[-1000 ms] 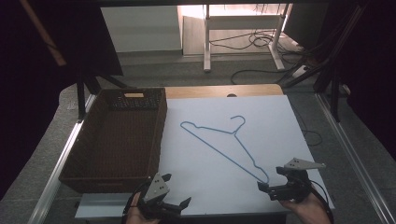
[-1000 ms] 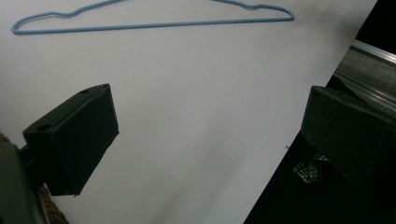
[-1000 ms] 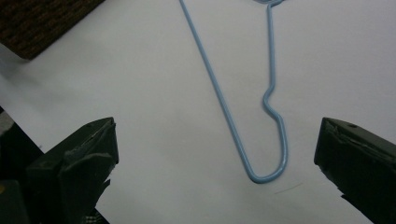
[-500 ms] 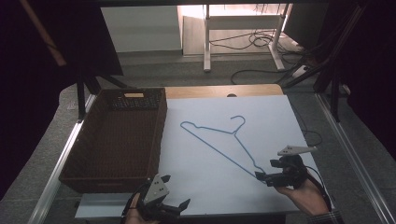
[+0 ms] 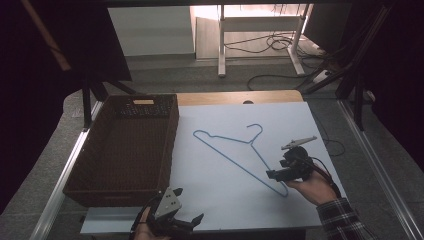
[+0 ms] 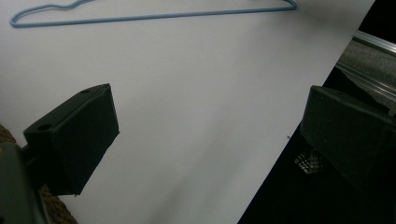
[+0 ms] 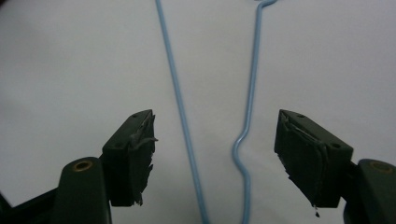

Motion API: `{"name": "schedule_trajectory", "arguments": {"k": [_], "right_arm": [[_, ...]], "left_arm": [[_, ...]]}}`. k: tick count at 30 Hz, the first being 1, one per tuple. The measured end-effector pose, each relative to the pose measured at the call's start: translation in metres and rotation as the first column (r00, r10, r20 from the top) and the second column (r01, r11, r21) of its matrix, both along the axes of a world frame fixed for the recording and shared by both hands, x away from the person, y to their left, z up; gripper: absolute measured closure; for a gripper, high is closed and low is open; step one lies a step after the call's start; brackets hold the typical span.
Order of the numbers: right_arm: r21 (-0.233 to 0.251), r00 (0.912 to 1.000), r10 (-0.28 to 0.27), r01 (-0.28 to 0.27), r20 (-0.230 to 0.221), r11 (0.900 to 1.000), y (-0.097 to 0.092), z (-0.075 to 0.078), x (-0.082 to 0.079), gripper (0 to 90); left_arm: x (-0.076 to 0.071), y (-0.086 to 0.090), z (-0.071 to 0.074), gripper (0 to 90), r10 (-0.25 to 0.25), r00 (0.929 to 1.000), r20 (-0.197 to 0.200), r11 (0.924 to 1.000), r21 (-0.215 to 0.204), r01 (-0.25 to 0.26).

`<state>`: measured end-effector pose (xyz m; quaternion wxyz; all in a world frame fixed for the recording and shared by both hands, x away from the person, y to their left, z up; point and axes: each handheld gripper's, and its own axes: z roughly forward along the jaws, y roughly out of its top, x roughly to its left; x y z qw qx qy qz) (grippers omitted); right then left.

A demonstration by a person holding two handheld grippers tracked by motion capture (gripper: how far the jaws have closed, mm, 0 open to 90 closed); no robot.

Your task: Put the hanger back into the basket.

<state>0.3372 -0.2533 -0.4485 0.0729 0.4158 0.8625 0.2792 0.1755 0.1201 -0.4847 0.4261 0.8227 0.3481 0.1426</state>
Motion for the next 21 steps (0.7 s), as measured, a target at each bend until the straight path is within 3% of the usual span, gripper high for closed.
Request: {"name": "schedule_trajectory", "arguments": {"k": [1, 7, 12, 18, 19, 21], "right_arm": [[-0.029, 0.9999, 0.013, -0.013, -0.012, 0.9995, 0.004, -0.001, 0.009, 32.1], [-0.100, 0.9991, 0.014, -0.017, -0.040, 0.9949, 0.014, -0.005, 0.029, 39.6], [-0.177, 0.9976, 0.012, -0.024, -0.069, 0.9839, 0.024, -0.009, 0.047, 43.2], [-0.203, 0.9924, 0.007, -0.032, -0.123, 0.9786, 0.035, -0.012, 0.063, 53.6], [-0.231, 0.9903, 0.006, -0.039, -0.139, 0.9723, 0.040, -0.014, 0.071, 56.4], [-0.239, 0.9899, 0.003, -0.037, -0.142, 0.9703, 0.042, -0.014, 0.073, 58.2]], "left_arm": [[0.000, 0.000, 0.000, 4.3, 0.000, 1.0000, 0.000, 1.0000, 0.001, 0.000], [0.000, 0.000, 0.000, 4.4, -0.002, 1.0000, -0.001, 1.0000, 0.004, 0.002], [0.000, 0.000, 0.000, 4.3, -0.003, 1.0000, -0.001, 1.0000, 0.004, 0.003], [0.000, 0.000, 0.000, 4.3, -0.005, 1.0000, -0.001, 1.0000, 0.005, 0.005], [0.000, 0.000, 0.000, 4.3, -0.005, 1.0000, -0.001, 1.0000, 0.004, 0.005], [0.000, 0.000, 0.000, 4.3, -0.005, 1.0000, 0.000, 1.0000, 0.004, 0.005]]}}
